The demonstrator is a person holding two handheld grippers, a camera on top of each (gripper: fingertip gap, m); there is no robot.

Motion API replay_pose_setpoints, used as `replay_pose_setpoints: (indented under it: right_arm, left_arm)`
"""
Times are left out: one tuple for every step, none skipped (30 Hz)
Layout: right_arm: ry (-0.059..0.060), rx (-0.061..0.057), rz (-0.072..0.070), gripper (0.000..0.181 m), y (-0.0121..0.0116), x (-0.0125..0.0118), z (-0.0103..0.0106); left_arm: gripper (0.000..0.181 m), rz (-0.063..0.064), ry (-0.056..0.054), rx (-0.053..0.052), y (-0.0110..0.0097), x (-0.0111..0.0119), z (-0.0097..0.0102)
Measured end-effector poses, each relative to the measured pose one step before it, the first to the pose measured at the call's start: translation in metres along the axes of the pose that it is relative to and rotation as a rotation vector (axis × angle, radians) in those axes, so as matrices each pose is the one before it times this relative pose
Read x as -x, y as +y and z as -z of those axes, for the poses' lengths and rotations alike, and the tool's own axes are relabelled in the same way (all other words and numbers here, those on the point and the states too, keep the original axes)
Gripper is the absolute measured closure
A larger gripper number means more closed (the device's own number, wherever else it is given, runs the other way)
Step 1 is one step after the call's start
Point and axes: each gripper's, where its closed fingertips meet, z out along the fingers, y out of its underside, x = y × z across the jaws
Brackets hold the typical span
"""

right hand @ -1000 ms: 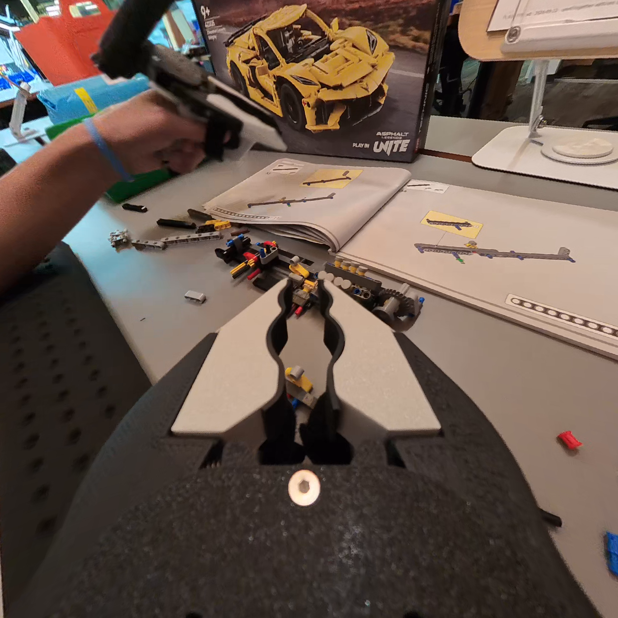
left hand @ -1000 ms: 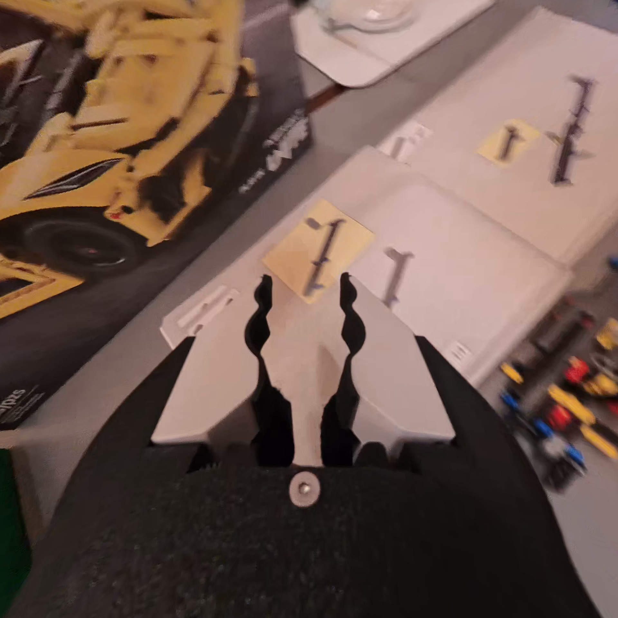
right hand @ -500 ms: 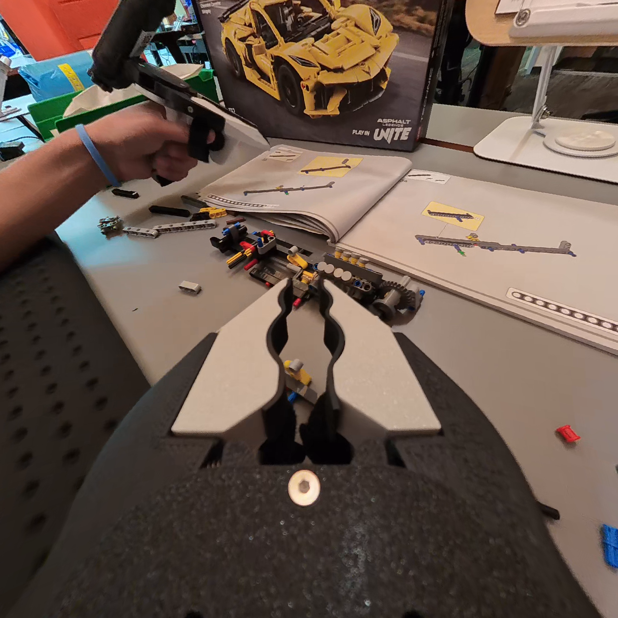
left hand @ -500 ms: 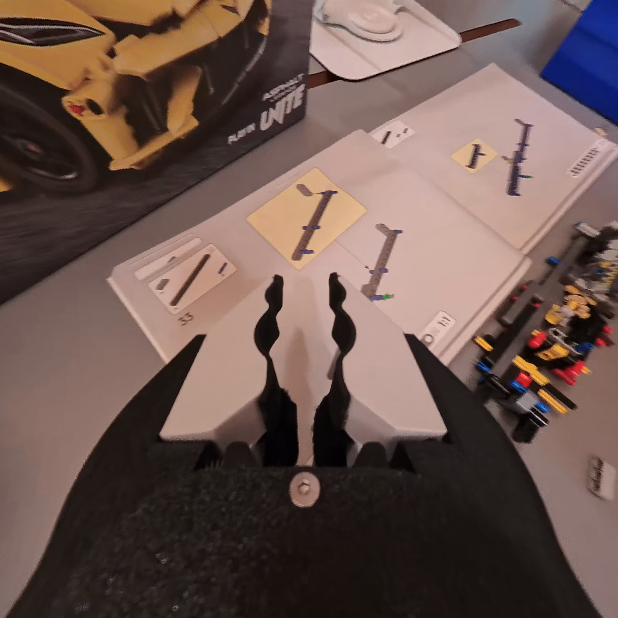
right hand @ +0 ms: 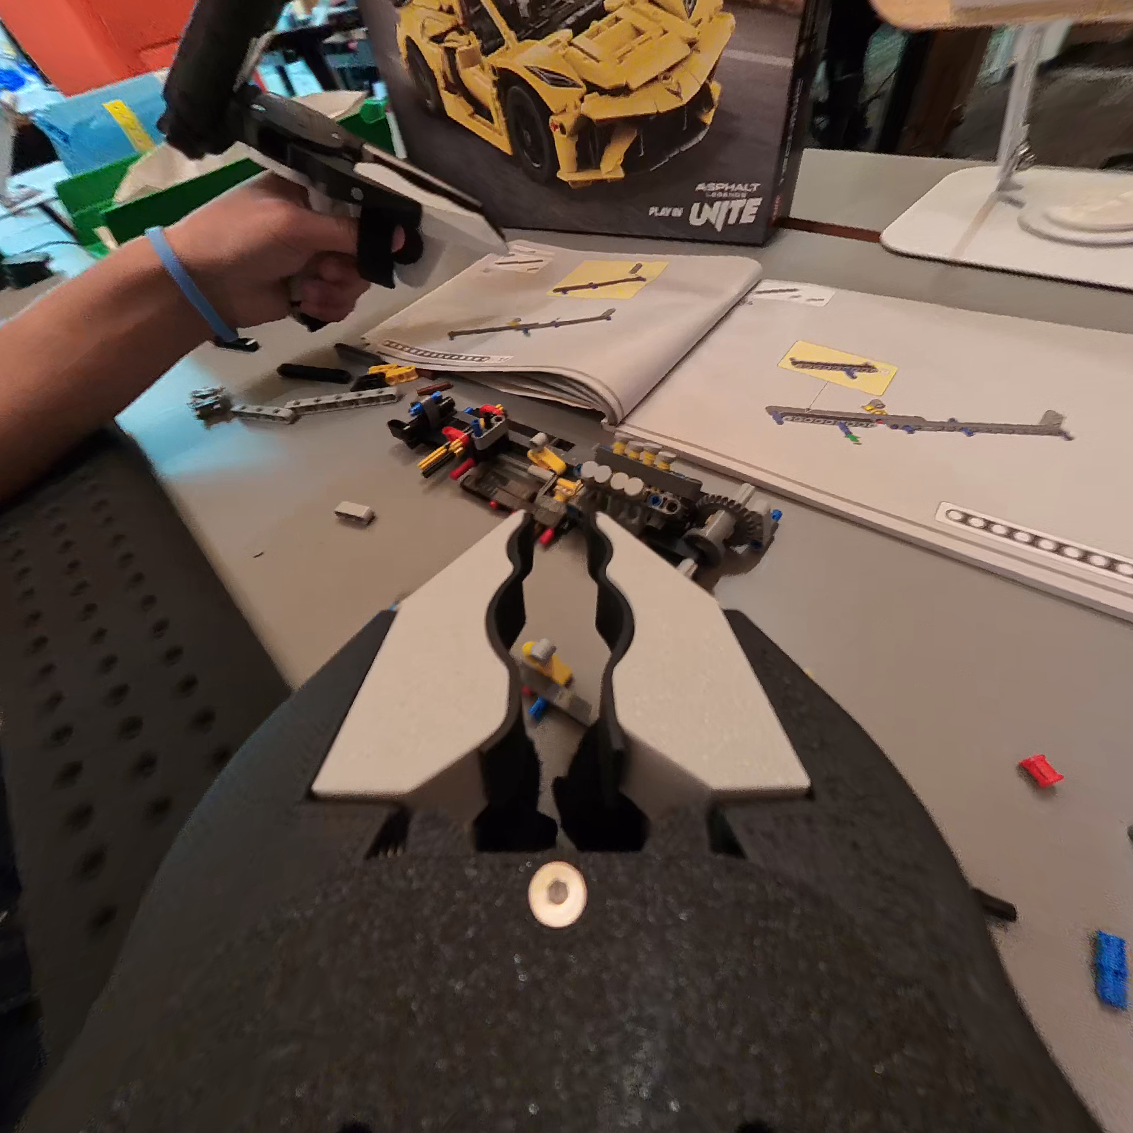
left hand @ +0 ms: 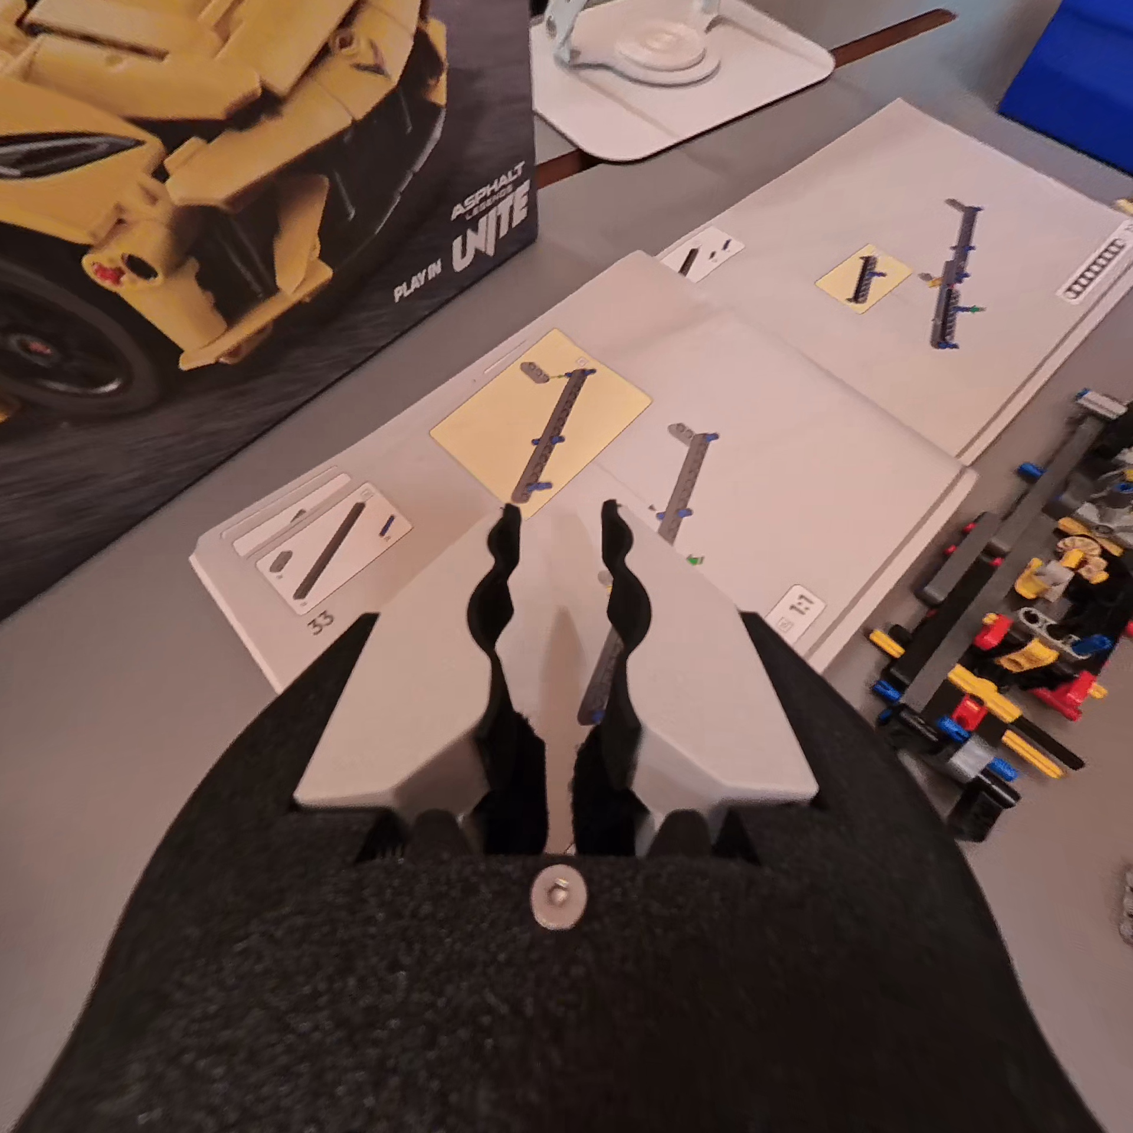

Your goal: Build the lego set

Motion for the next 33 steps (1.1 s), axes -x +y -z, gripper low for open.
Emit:
replay_pose_setpoints:
  right_arm:
    - [-0.0297, 0.0296, -0.0138, 0.165, 0.00321, 0.00093, 0.00437]
    - [-0.0257, 0.043, -0.0077, 0.164, 0.00609, 0.00028, 0.00408]
    - [-0.0261, 0.0435, -0.0013, 0.163, 0.00741, 0.00127, 0.00331]
    - [-0.036, 0.0476, 0.0125, 0.161, 0.00879, 0.00389, 0.00209]
    - [-0.0158, 0.0392, 0.0238, 0.161, 0.00719, 0.00163, 0.00274]
    - [-0.0015, 0.0116, 0.0172, 0.163, 0.00387, 0.00016, 0.00351]
    - [-0.0366, 0.0013, 0.0087, 0.165, 0.00277, 0.00571, 0.00274]
    - [-0.0792, 0.0212, -0.0013, 0.165, 0.00511, 0.0124, 0.00091]
    - [-0.0704, 0.0473, -0.002, 0.163, 0.00733, 0.01142, -0.00131]
    - [-0.0182, 0.0513, 0.019, 0.162, 0.00719, 0.00425, -0.00284]
    - [0.0094, 0.0396, 0.0344, 0.163, 0.00531, 0.00078, -0.00373]
    - [-0.0053, 0.0236, 0.0331, 0.163, 0.00171, 0.0031, -0.00373]
    - [-0.0104, 0.0068, 0.0171, 0.163, -0.0018, 0.00297, -0.00292]
    - [-0.0207, 0.0033, 0.0054, 0.163, -0.00281, 0.00336, -0.0026]
    - [-0.0317, 0.0163, 0.003, 0.162, -0.00098, 0.00402, -0.0024]
    - [-0.0263, 0.0352, 0.0021, 0.162, 0.00212, 0.00276, -0.00253]
    - [-0.0053, 0.0475, 0.009, 0.162, 0.0042, -0.00102, -0.00204]
    - [0.0062, 0.0403, 0.018, 0.162, 0.00331, -0.00284, -0.00167]
    - [-0.004, 0.0356, 0.0234, 0.162, 0.00272, -0.00128, -0.00177]
    - [-0.0067, 0.0317, 0.0246, 0.163, 0.00148, -0.00105, -0.00152]
    - [-0.007, 0.0226, 0.0224, 0.162, 0.00042, -0.00106, -0.00153]
    - [-0.0161, 0.0249, 0.0179, 0.163, 0.00113, 0.00029, -0.00181]
    - [-0.0153, 0.0305, 0.018, 0.162, 0.00211, 0.00026, -0.00193]
    - [-0.0061, 0.0261, 0.0183, 0.162, 0.00204, -0.00055, -0.00172]
    - [-0.0112, 0.0228, 0.0162, 0.162, 0.00237, 0.00097, -0.0016]
    - [-0.011, 0.0169, 0.0111, 0.161, 0.00183, 0.00109, -0.00135]
    - [-0.0066, -0.0008, 0.0061, 0.161, -0.00061, 0.00041, 0.00012]
    - [-0.0045, 0.0068, 0.0013, 0.161, 0.00083, 0.00004, 0.0004]
    - [-0.0024, 0.0056, -0.0019, 0.161, 0.00079, -0.00001, 0.00053]
    - [0.0004, 0.0049, 0.0006, 0.161, 0.00076, -0.00015, 0.00041]
    - [0.0051, 0.0042, 0.0039, 0.161, 0.00056, -0.00039, 0.00025]
    - [0.0082, 0.0033, 0.0062, 0.162, 0.00018, -0.00014, -0.00005]
    - [0.0159, 0.0058, 0.0104, 0.163, 0.00024, -0.00062, -0.00023]
  left_arm:
    - [0.156, -0.0086, 0.006, -0.0089, -0.00225, -0.00304, 0.00057]
    - [0.156, -0.0095, 0.0041, -0.0048, -0.00148, -0.00248, 0.00064]
    - [0.156, -0.0095, 0.0007, -0.0069, -0.0017, -0.00168, 0.00101]
    - [0.156, -0.0072, -0.0032, -0.0115, -0.00226, -0.00083, 0.00126]
    - [0.156, -0.0029, -0.0005, -0.0132, -0.00239, -0.00083, 0.00138]
    - [0.157, 0.0018, 0.0032, -0.0087, -0.00183, -0.00096, 0.00105]
    - [0.157, 0.0044, 0.0015, -0.0043, -0.0014, -0.00038, 0.0009]
    - [0.157, 0.0043, -0.005, -0.0098, -0.0022, 0.00078, 0.00145]
    - [0.157, 0.0014, -0.0066, -0.0147, -0.00275, 0.00126, 0.00195]
    - [0.157, -0.0004, -0.0094, -0.0161, -0.00297, 0.00228, 0.0027]
    - [0.158, 0.0024, -0.0173, -0.0206, -0.0037, 0.00415, 0.00337]
    - [0.158, 0.0068, -0.0176, -0.0216, -0.00364, 0.00503, 0.00363]
    - [0.158, 0.0117, -0.0141, -0.0164, -0.00267, 0.0056, 0.00349]
    - [0.158, 0.015, -0.0129, -0.0098, -0.00148, 0.00622, 0.00288]
    - [0.158, 0.0156, -0.018, -0.0045, -0.00039, 0.00745, 0.00226]
    - [0.159, 0.0145, -0.0245, -0.0001, 0.00042, 0.00855, 0.00171]
    - [0.159, 0.0122, -0.025, 0.0015, 0.00067, 0.00827, 0.00142]
    - [0.159, 0.0136, -0.0173, -0.0012, 0.00032, 0.00659, 0.001]
    - [0.159, 0.0169, -0.0055, -0.0028, 0.00007, 0.00422, 0.00066]
    - [0.158, 0.018, 0.0008, -0.0023, 0.00007, 0.0028, 0.00042]
    - [0.158, 0.0131, 0.0005, -0.0004, 0.00014, 0.00212, 0.00037]
    - [0.158, 0.0044, -0.0039, -0.0005, -0.00021, 0.00233, 0.0005]
    - [0.158, -0.0035, -0.0107, -0.0033, -0.00079, 0.00289, 0.00094]
    - [0.158, -0.008, -0.0135, -0.0052, -0.00092, 0.00319, 0.00105]
    - [0.158, -0.0075, -0.0104, -0.0022, -0.00036, 0.00282, 0.0011]
    - [0.158, -0.0036, -0.0086, 0.001, 0.00022, 0.00266, 0.00086]
    - [0.158, 0.0015, -0.009, -0.0025, -0.00045, 0.00293, 0.00098]
    - [0.158, 0.0055, -0.004, -0.0075, -0.00121, 0.00233, 0.00101]
    - [0.158, 0.0074, 0.0021, -0.0042, -0.00086, 0.00148, 0.00079]
    - [0.158, 0.008, 0.0008, 0.0, -0.00043, 0.00158, 0.00053]
    - [0.158, 0.0067, -0.0012, -0.0022, -0.00066, 0.00154, 0.00052]
    - [0.158, 0.0044, 0.0007, -0.0038, -0.00083, 0.00079, 0.00048]
    - [0.158, 0.0033, 0.0006, -0.0031, -0.00061, 0.00053, 0.00027]
